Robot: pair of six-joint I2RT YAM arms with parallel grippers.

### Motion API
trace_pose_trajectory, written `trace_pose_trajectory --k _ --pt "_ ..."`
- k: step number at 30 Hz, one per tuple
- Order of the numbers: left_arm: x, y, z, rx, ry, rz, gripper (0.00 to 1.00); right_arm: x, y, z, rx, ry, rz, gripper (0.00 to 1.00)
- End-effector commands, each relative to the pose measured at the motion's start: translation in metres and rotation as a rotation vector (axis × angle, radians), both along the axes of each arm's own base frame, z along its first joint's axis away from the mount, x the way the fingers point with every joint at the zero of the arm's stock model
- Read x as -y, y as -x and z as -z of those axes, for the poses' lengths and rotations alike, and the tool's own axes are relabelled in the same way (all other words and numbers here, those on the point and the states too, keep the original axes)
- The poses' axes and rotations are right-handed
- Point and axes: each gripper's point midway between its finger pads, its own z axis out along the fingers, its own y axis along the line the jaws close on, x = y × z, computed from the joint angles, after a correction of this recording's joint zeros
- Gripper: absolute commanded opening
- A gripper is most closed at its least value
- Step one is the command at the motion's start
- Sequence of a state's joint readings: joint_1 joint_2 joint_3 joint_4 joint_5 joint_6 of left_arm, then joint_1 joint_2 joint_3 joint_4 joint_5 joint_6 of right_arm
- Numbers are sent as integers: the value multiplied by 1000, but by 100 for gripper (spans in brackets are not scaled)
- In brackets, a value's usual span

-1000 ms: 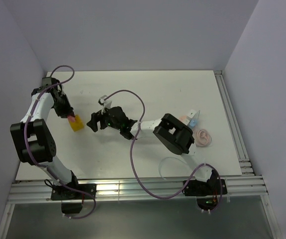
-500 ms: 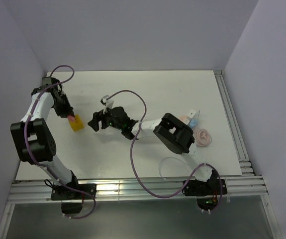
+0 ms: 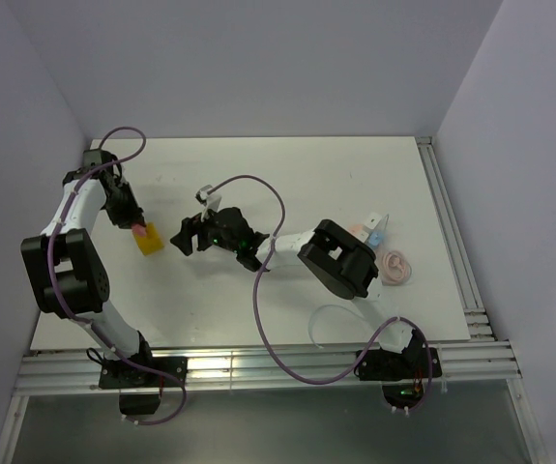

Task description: Insert the plug

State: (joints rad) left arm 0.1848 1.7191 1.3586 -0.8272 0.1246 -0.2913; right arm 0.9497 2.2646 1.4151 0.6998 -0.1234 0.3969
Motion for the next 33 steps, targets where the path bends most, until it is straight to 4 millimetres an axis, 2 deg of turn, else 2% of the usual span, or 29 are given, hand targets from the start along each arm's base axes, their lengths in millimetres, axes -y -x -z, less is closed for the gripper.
trace_pose_trajectory --k 1,18,25,33 --pt "0 -6 2 19 -20 5 0 1 -5 -20 38 -57 6 83" --pt "0 -2 21 -20 -40 13 0 -1 -3 -16 25 -59 -5 82" --pt "-2 -2 19 -32 -73 21 1 -6 -4 -16 25 -47 -18 82" --pt "6 1 29 -95 -99 31 0 -10 -5 -6 -13 -35 -19 82"
